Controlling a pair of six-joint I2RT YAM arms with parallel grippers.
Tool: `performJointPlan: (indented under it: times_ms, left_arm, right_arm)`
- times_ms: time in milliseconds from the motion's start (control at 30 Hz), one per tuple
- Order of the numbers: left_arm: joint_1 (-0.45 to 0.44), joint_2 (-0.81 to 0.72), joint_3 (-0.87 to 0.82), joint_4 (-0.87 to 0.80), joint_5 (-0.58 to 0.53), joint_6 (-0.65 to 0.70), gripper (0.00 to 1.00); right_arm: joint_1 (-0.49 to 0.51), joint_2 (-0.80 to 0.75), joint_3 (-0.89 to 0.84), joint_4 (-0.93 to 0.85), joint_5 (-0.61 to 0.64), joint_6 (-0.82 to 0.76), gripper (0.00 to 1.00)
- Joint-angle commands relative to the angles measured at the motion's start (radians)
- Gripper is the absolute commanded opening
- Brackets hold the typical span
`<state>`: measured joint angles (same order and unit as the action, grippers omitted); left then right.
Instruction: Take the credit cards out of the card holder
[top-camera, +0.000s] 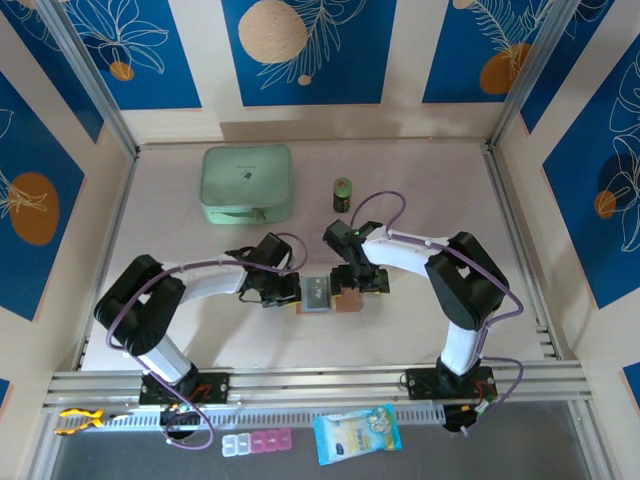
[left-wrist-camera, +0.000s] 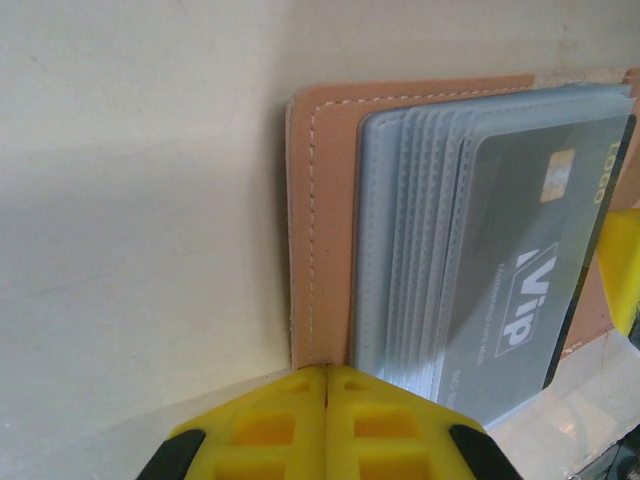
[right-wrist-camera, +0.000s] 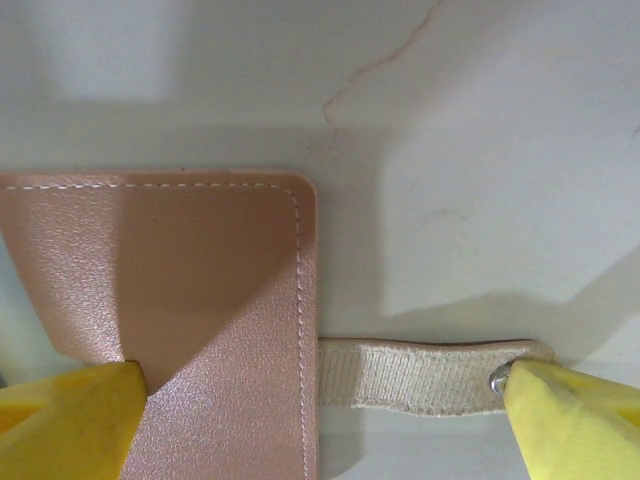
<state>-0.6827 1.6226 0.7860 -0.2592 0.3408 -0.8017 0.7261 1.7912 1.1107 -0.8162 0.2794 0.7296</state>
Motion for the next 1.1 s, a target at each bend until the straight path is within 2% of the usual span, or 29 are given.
performJointPlan:
  times_ms: [0, 267, 500, 733, 900, 1067]
  left_arm:
    - [0.005, 0.037, -0.021, -0.066, -0.04, 0.017, 0.01]
    - [0.006, 0.035, -0.007, -0.063, -0.026, 0.017, 0.01]
    - [0.006, -0.009, 0.011, -0.072, -0.021, 0.004, 0.02]
    - [0.008, -0.056, 0.079, -0.141, -0.031, 0.026, 0.04]
    - [0.008, -0.079, 0.104, -0.142, -0.023, 0.017, 0.04]
    - [0.004, -0.053, 0.114, -0.082, 0.035, 0.0, 0.05]
  right_arm:
    - [0.004, -0.013, -0.036, 0.024, -0.062, 0.01, 0.93]
    - [0.006, -0.123, 0.016, -0.038, -0.04, 0.016, 0.92]
    - [0.009, -0.177, 0.046, -0.051, -0.061, 0.012, 0.81]
    - [0.025, -0.222, 0.019, 0.052, -0.124, 0.014, 0.67]
    - [0.02, -0.23, -0.001, 0.113, -0.196, 0.026, 0.63]
    - [0.016, -0.229, -0.056, 0.224, -0.299, 0.048, 0.59]
